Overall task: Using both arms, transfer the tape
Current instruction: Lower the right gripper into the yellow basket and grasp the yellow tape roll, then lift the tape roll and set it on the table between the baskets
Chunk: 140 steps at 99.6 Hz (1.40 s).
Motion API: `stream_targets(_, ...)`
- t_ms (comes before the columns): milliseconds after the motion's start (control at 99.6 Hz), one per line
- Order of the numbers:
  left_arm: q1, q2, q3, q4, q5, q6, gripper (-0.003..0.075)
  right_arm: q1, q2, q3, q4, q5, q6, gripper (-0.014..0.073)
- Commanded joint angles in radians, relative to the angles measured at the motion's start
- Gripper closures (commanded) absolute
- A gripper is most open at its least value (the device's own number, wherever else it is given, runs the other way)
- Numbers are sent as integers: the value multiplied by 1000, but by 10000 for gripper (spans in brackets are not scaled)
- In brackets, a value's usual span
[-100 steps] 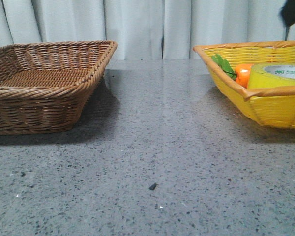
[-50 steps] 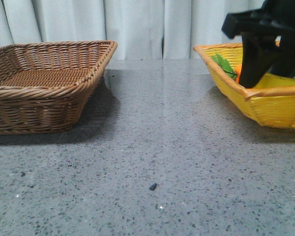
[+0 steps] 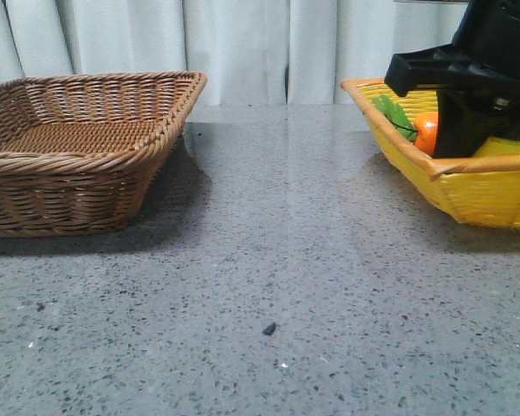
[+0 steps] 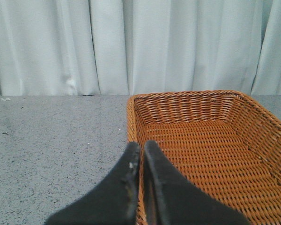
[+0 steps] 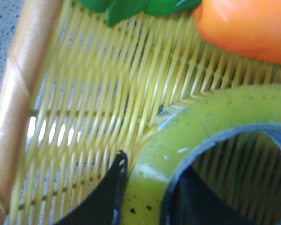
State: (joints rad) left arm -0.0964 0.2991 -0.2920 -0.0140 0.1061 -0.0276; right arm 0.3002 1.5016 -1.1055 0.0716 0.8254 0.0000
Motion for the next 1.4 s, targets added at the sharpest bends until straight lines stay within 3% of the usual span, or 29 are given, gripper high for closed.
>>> stream_targets(0,-7,16,-37,0,-81,-9,741,-1,-30,-32,-8,-27,-12,666)
stream_targets(151,-7,16,-37,0,-81,-9,741,-1,-34,-53,-18,-3,-12,666)
stream_targets(361,-7,16,-37,0,-81,-9,741,5,-68,-203,-47,161,-32,648)
stream_targets(592,-7,16,-37,0,-87,-9,741,149,-80,-414,-49,283,-50,648)
stream_targets(763,-7,16,-37,0,-89,-9,741,322,-35,-465,-49,277,-50,648)
stream_targets(903,-7,16,-37,0,-89,-9,741,395,37,-469,-42,256,-50,648)
stream_targets(1285,-7,16,-37,0,-89,-9,741,446,177,-468,-38,181,-50,648)
stream_targets(1395,-7,16,-37,0,-89,-9,741,446,209,-468,-38,185,-50,582)
